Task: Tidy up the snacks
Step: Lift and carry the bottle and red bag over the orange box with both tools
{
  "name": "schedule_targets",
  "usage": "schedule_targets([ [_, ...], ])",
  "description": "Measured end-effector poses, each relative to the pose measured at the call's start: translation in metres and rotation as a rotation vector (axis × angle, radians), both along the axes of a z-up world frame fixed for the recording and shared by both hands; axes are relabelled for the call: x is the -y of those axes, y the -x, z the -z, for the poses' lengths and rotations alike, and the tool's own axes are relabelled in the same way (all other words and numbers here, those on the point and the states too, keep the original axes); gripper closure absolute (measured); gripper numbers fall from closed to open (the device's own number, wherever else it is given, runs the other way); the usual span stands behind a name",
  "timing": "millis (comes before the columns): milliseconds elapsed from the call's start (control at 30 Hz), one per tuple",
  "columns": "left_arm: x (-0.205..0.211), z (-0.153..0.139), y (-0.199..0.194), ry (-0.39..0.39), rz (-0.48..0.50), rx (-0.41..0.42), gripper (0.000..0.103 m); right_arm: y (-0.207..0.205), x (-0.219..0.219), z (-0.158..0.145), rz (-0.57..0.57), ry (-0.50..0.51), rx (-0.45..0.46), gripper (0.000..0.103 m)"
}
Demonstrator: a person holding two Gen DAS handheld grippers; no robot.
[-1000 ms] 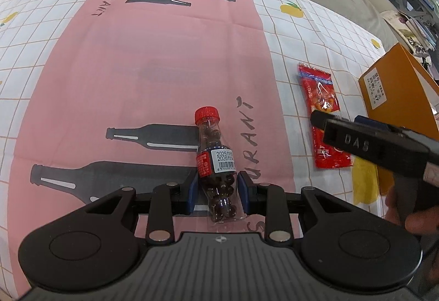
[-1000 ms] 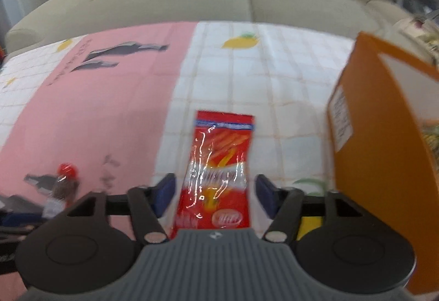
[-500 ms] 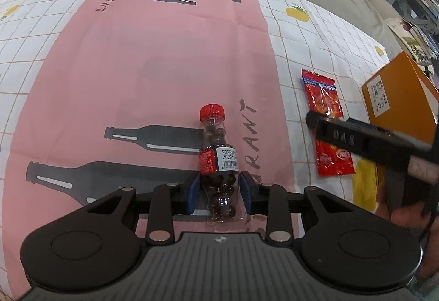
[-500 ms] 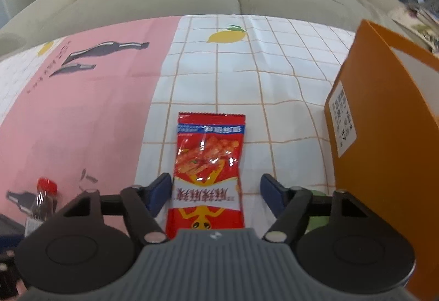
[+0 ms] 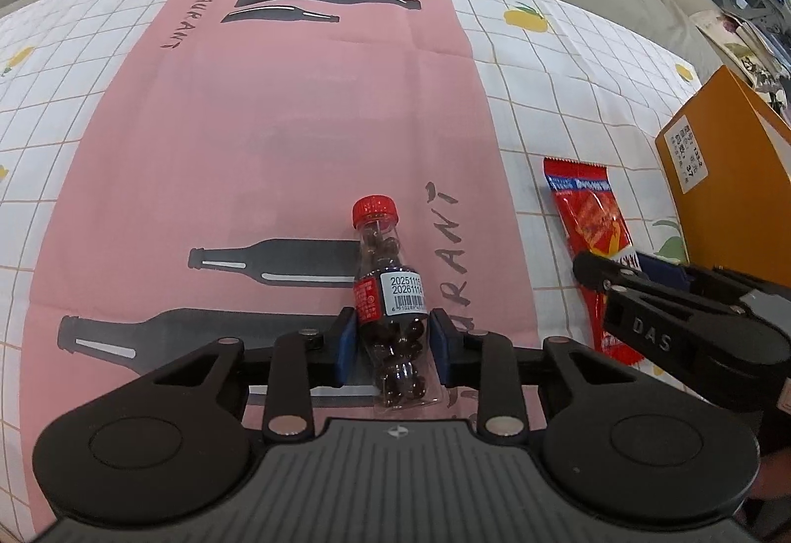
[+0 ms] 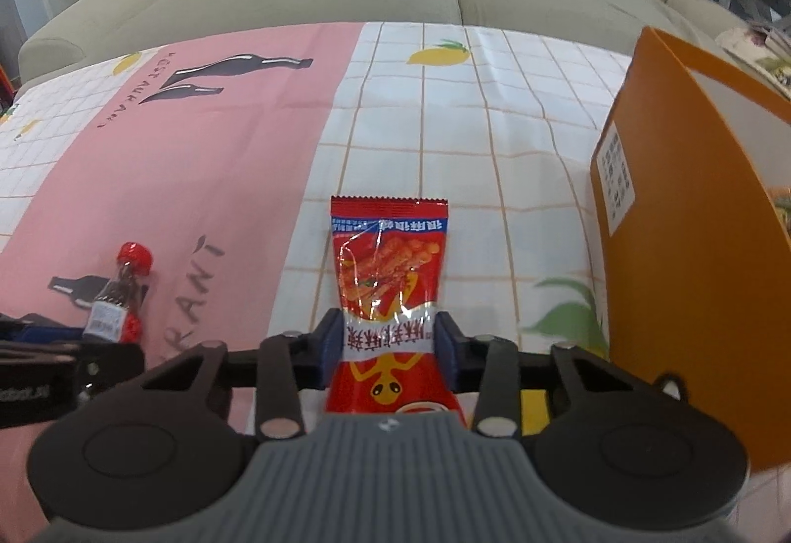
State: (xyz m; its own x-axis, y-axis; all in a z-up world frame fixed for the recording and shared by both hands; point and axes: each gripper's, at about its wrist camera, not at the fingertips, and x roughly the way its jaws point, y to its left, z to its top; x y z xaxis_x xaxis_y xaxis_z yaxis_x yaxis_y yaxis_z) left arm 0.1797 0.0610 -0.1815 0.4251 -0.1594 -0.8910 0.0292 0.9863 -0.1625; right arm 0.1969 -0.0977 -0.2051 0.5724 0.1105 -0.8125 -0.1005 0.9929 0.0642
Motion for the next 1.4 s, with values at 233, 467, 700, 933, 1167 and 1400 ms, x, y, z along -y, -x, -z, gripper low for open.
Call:
schedule_targets([
  [233, -0.001, -0.008, 0.005, 0.034, -0.016, 0.013, 0.069, 0.014, 0.004, -0.015, 0.011, -0.060, -0.012, 0.085],
  [467, 0.002, -0.028, 0.012, 0.078, -0.015, 0.045, 0.069, 0.037, 0.013, -0.041, 0.010, -0.115, 0.033, 0.086],
  [700, 0.008, -0.054, 0.021, 0.122, -0.017, 0.086, 0.069, 0.056, 0.030, -0.070, 0.025, -0.184, 0.074, 0.086],
  [933, 0.025, -0.094, 0.030, 0.164, 0.008, 0.154, 0.069, 0.077, 0.058, -0.103, 0.045, -0.230, 0.148, 0.086],
  [1167, 0.057, -0.130, 0.032, 0.230, 0.064, 0.193, 0.069, 0.092, 0.112, -0.135, 0.100, -0.269, 0.221, 0.086],
  [1400, 0.113, -0.151, 0.019, 0.239, 0.160, 0.198, 0.069, 0.095, 0.159, -0.158, 0.105, -0.215, 0.259, 0.086],
])
